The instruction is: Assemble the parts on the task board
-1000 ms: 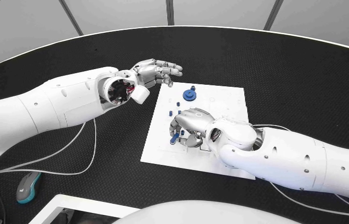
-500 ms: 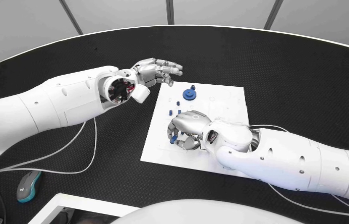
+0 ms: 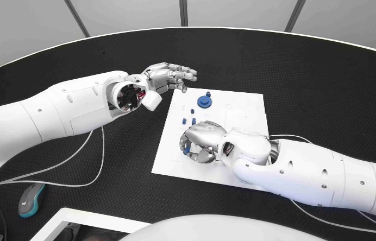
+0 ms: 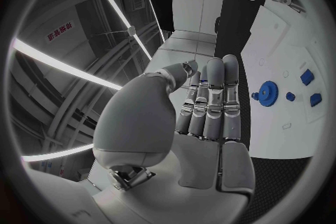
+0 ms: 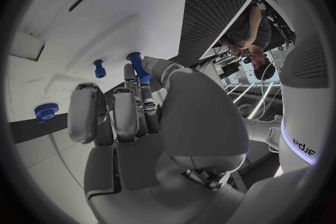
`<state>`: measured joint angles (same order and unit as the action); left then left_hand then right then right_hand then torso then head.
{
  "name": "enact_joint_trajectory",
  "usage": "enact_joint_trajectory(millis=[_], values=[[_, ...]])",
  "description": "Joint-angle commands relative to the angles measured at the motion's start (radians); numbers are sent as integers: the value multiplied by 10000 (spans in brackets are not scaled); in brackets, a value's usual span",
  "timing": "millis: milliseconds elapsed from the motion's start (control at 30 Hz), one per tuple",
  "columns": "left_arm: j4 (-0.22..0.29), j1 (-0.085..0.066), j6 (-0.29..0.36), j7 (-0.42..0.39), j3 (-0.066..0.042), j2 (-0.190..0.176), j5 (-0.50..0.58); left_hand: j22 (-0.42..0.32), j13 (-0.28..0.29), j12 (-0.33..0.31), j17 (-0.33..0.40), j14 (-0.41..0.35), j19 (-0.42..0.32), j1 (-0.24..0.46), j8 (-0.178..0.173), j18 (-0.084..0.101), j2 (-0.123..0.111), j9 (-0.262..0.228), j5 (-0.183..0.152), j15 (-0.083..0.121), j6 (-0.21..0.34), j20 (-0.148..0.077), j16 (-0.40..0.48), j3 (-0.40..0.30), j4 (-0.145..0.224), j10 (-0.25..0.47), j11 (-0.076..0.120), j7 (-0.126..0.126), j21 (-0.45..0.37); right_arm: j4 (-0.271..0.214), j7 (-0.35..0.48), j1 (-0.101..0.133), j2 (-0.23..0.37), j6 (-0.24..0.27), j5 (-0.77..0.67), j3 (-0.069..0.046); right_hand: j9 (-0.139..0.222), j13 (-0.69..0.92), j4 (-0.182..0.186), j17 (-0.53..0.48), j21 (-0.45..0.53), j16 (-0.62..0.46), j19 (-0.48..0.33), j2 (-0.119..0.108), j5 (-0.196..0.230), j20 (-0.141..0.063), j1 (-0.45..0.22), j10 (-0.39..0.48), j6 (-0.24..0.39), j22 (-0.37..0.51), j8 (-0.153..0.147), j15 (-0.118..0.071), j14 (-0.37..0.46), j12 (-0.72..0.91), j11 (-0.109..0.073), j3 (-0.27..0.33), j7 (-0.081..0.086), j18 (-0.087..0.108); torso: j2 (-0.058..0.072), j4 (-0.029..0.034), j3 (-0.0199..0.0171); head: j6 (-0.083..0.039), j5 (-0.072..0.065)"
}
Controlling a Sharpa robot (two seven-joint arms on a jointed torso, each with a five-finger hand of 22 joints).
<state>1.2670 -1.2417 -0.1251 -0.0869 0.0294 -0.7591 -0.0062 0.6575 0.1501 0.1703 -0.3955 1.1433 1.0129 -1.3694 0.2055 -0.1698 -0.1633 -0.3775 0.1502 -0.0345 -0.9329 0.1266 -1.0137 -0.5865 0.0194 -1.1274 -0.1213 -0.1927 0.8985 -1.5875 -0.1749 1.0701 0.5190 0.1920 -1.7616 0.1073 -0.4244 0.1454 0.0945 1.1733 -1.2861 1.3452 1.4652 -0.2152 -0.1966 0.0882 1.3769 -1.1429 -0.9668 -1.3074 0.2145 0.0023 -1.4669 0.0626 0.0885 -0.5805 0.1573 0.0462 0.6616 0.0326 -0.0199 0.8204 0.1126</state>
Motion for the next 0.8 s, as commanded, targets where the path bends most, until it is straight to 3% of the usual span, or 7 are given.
enact_joint_trajectory(millis=[33,100,467,600,700,733,800], values=[[-8,0,-5,5,0,3,0,-10,-1,58,9,-76,-54,3,-29,-151,71,14,-10,-26,19,-17,39,75,-7,51,7,-49,-62,11,20,1,18,100,-2,2,188,-209,35,-334,1302,-199,53,-332,1,191,-256,967,705,-1533,-467,190,-56,20,228,155,125,247,-10,-5,-10,-12,-4],[-15,0,-8,8,0,2,0,-10,-1,58,9,-76,-54,3,-29,-151,71,14,-10,-26,19,-17,39,75,-7,51,7,-49,-62,-3,32,1,48,185,-3,3,308,-379,5,-646,2279,-375,-177,-371,62,270,-260,1620,1125,-1218,-722,232,122,17,284,422,66,416,-8,-2,-12,-10,-11],[-55,0,-22,21,1,-23,0,-13,-2,63,15,-78,-54,5,-31,-151,69,16,-10,-27,26,-16,39,87,-11,59,6,-51,-68,-688,-15,3,735,1041,-4,-1,447,-658,103,-874,2792,-392,-184,-101,-106,367,37,2196,1209,-934,-853,311,268,425,364,1766,-68,484,-12,-18,-37,-49,-71],[-86,2,-31,19,1,-31,0,-13,-2,63,15,-78,-54,5,-31,-151,69,16,-10,-27,26,-16,39,87,-11,59,6,-51,-68,-1472,-59,10,1463,1672,-4,-40,624,-771,689,-1259,3415,-543,-237,204,32,368,675,2387,1358,-643,-1052,304,405,892,355,3359,-274,565,-26,-42,-36,-90,-144],[-105,3,-39,18,2,-28,0,-13,-2,63,15,-78,-54,5,-31,-151,69,16,-10,-27,26,-16,39,87,-11,59,6,-51,-68,-2027,-223,63,2092,2152,108,-115,625,-730,849,-1282,3361,-535,-185,296,9,320,836,2059,1132,-639,-978,234,375,1183,259,3369,-239,559,-42,-64,-33,-159,-297],[-112,3,-43,16,2,-26,0,-13,-2,63,15,-78,-54,5,-31,-151,69,16,-10,-27,26,-16,39,87,-11,59,6,-51,-68,-2229,-322,115,2376,2341,327,-138,599,-618,1015,-1182,3160,-463,-105,367,39,228,809,1344,764,-690,-818,101,286,1588,86,3207,-92,536,-45,-68,-35,-195,-387],[-123,4,-48,11,3,-28,0,-13,-2,63,15,-78,-54,5,-31,-151,69,16,-10,-27,26,-16,39,87,-11,59,6,-51,-68,-2547,-539,243,2931,2643,1035,-170,640,-560,1377,-863,2479,-272,119,230,20,89,736,585,396,-902,-677,-12,53,1800,-24,2803,-44,413,-69,-96,-43,-241,-536]])
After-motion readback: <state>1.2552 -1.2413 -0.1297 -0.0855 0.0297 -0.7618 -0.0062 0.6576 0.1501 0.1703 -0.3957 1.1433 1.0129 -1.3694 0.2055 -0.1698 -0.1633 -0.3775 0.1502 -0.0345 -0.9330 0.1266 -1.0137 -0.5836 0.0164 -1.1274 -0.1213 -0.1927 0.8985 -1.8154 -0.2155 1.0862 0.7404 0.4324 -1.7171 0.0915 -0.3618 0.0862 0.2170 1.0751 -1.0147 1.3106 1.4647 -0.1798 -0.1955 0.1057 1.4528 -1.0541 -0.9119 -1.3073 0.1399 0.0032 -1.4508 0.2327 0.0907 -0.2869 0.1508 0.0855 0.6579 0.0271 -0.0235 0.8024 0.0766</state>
